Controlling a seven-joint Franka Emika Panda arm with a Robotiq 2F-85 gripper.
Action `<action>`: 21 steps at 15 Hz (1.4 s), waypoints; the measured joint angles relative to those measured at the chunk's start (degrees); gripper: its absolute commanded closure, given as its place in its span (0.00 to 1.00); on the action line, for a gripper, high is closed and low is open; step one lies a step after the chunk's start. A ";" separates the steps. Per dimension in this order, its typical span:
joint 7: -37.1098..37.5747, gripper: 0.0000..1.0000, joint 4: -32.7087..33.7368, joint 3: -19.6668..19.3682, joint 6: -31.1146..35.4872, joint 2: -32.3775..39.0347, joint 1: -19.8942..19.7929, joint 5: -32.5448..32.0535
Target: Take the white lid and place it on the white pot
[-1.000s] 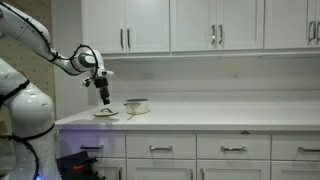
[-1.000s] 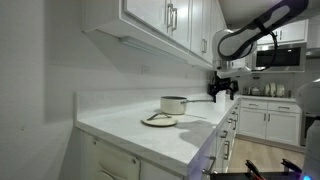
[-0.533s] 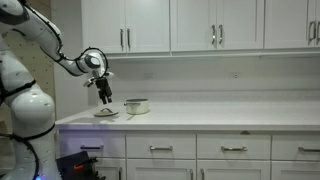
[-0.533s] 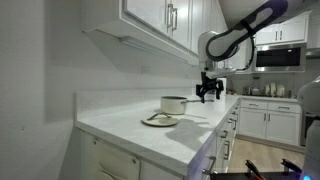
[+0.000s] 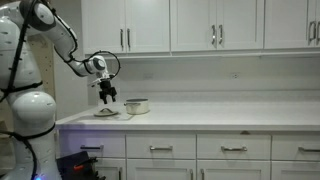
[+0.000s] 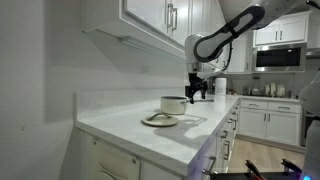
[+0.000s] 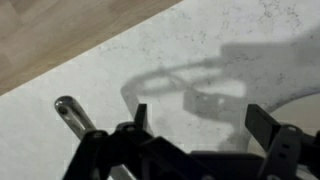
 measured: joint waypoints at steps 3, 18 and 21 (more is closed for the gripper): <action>-4.92 0.00 2.97 -0.50 -0.26 4.23 1.51 -1.59; -43.11 0.00 10.70 -3.22 -9.21 9.10 8.00 -0.02; -51.30 0.00 10.86 -3.46 -8.98 9.25 8.50 -0.07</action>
